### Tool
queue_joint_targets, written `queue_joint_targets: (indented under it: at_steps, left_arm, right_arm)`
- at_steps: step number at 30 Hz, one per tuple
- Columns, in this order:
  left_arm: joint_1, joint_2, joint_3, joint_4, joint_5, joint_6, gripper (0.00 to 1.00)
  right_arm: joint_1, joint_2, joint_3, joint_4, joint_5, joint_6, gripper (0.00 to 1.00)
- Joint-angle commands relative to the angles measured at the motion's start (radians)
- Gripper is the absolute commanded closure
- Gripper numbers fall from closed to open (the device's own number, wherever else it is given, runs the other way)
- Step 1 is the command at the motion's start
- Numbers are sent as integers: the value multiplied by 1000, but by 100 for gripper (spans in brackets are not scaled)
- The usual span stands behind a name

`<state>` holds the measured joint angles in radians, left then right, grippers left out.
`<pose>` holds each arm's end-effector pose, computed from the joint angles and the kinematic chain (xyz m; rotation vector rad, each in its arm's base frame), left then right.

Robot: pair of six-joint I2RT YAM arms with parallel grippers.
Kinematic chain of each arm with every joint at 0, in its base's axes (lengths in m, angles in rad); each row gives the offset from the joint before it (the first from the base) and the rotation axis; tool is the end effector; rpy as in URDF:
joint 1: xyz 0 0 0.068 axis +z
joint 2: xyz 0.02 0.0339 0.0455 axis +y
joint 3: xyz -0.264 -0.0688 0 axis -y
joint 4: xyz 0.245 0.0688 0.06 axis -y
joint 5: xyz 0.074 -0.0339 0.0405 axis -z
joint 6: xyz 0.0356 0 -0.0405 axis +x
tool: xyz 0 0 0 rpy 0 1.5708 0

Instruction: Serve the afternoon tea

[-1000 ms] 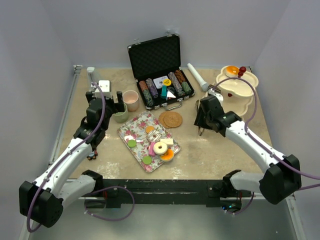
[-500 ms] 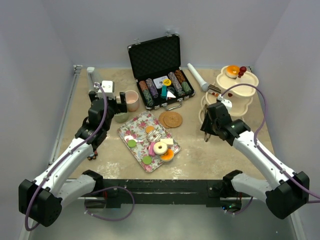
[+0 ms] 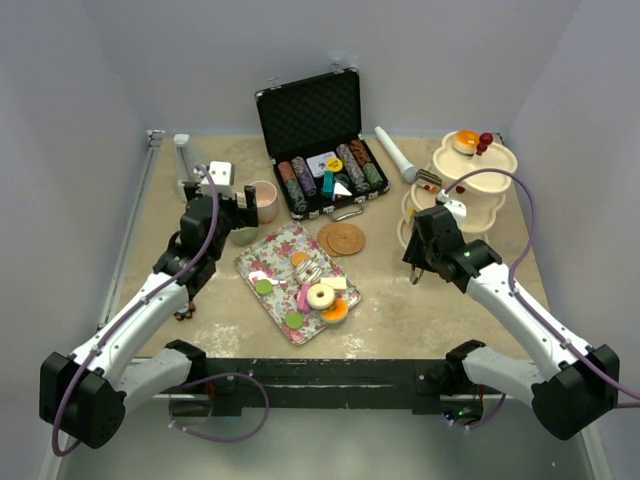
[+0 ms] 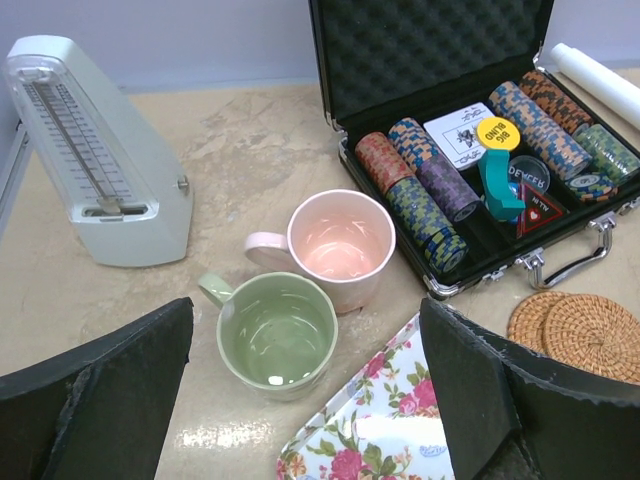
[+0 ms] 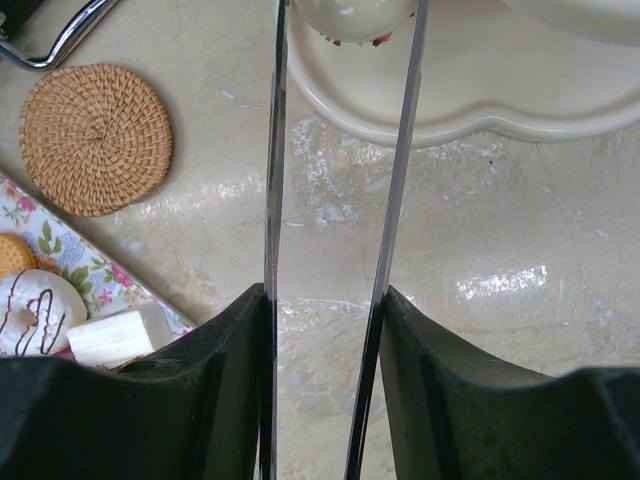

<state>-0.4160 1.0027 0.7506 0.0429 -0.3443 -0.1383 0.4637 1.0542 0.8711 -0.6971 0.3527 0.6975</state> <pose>0.2201 -0.0841 0.3107 -0.0019 1.7685 -0.0952 0.1932 0.0829 0.2746 0.4287 2.3437 0.1149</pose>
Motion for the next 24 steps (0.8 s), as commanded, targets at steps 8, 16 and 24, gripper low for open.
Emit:
queue_joint_targets:
  at_steps: [8, 16, 24]
  left_arm:
    - [-6, 2, 20, 34, 44, -26, 0]
    - [-6, 14, 30, 20, 67, -41, 0]
    - [-6, -18, 30, 18, 59, -40, 0]
  right_arm:
    - [-2, 4, 16, 21, 31, 10, 41]
    - [-2, -28, 16, 39, 19, -4, 37]
    - [10, -104, 9, 103, -138, -122, 45]
